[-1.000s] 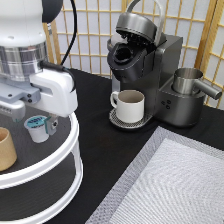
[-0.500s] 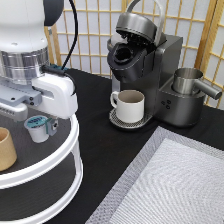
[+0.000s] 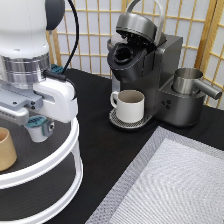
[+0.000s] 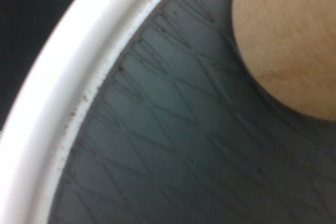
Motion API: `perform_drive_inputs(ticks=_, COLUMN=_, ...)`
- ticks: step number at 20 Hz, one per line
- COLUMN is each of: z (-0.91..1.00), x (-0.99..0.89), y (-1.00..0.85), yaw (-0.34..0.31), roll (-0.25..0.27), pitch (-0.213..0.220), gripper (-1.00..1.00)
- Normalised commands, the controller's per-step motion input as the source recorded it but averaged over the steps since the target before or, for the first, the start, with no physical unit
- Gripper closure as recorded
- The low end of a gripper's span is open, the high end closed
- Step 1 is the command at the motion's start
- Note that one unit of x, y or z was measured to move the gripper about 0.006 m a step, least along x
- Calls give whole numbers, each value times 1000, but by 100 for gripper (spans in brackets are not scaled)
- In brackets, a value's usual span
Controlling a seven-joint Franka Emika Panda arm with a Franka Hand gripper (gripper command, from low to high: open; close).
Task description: Make coffee
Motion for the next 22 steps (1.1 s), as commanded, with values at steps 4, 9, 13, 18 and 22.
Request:
perform_drive_inputs(ticks=4, z=374, x=29, y=112, yaw=0, roll=0, pitch=-58, gripper=100)
perform_drive_inputs(ticks=9, z=933, x=197, y=365, yaw=3, roll=52, pitch=-9, gripper=100)
perform_drive_inputs(ticks=13, z=908, x=244, y=516, yaw=18, roll=148, pitch=24, gripper=100)
perform_drive_inputs(ticks=18, z=667, x=246, y=603, yaw=19, roll=221, pitch=59, gripper=100)
perform_drive_inputs(ticks=22, z=474, x=293, y=579, yaw=6, roll=282, pitch=56, gripper=100)
